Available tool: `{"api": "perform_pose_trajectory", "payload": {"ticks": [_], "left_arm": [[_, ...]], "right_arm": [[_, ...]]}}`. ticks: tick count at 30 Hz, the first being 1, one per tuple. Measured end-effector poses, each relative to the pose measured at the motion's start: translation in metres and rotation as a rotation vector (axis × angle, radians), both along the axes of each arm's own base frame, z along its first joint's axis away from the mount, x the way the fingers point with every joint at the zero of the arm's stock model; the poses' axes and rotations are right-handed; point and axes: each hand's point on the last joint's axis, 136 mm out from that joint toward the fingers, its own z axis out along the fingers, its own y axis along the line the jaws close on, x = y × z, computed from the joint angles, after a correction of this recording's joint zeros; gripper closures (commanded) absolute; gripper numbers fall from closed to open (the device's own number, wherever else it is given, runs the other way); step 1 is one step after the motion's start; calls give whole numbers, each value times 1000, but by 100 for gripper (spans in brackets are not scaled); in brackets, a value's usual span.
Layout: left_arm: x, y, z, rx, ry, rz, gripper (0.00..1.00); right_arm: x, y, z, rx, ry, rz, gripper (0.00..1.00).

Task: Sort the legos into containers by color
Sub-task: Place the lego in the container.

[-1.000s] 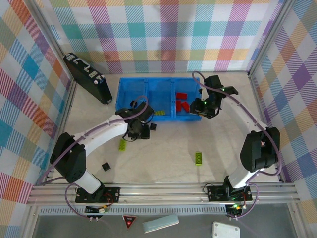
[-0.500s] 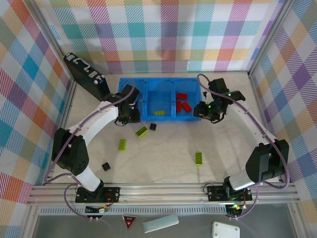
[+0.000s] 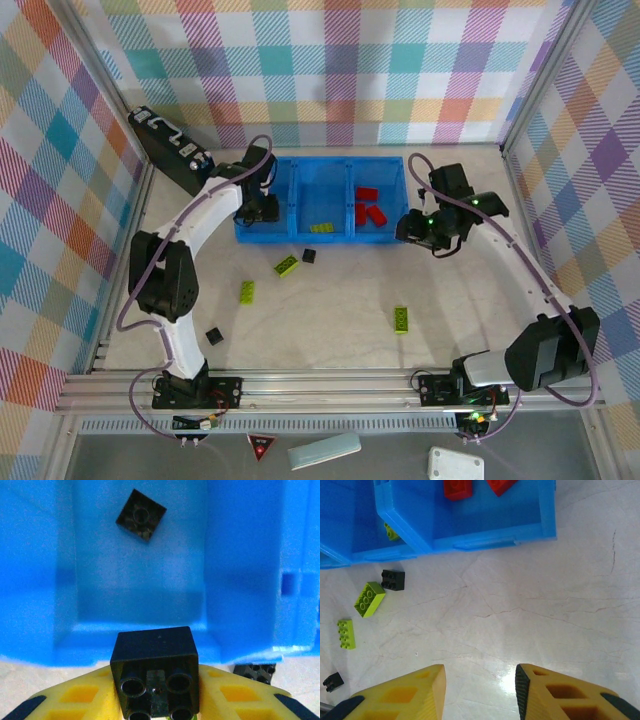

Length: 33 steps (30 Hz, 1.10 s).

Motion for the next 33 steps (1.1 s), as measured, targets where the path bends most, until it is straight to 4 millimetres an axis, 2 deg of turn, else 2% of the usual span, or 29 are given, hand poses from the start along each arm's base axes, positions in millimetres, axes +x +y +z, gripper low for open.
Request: {"api": "perform_pose_trajectory", "payload": {"ticks": [5,13,18,26,33], "left_arm": [[23,6,-11,41,6,-6,61],[40,16,-36,98,42,11,61],[47,21,-49,141,57,22,61],[50,37,-59,243,66,44,61],[52,41,-65,268,72,48,60]], "right_arm": [[-6,-2,5,-3,-5,-6,57],[-11,-4,10,5,-4,-19,57],[-12,-2,10,6,-4,-16,56],[-12,-2,13,7,-5,-15,56],[-13,-2,13,9,-2,-14,56]]}}
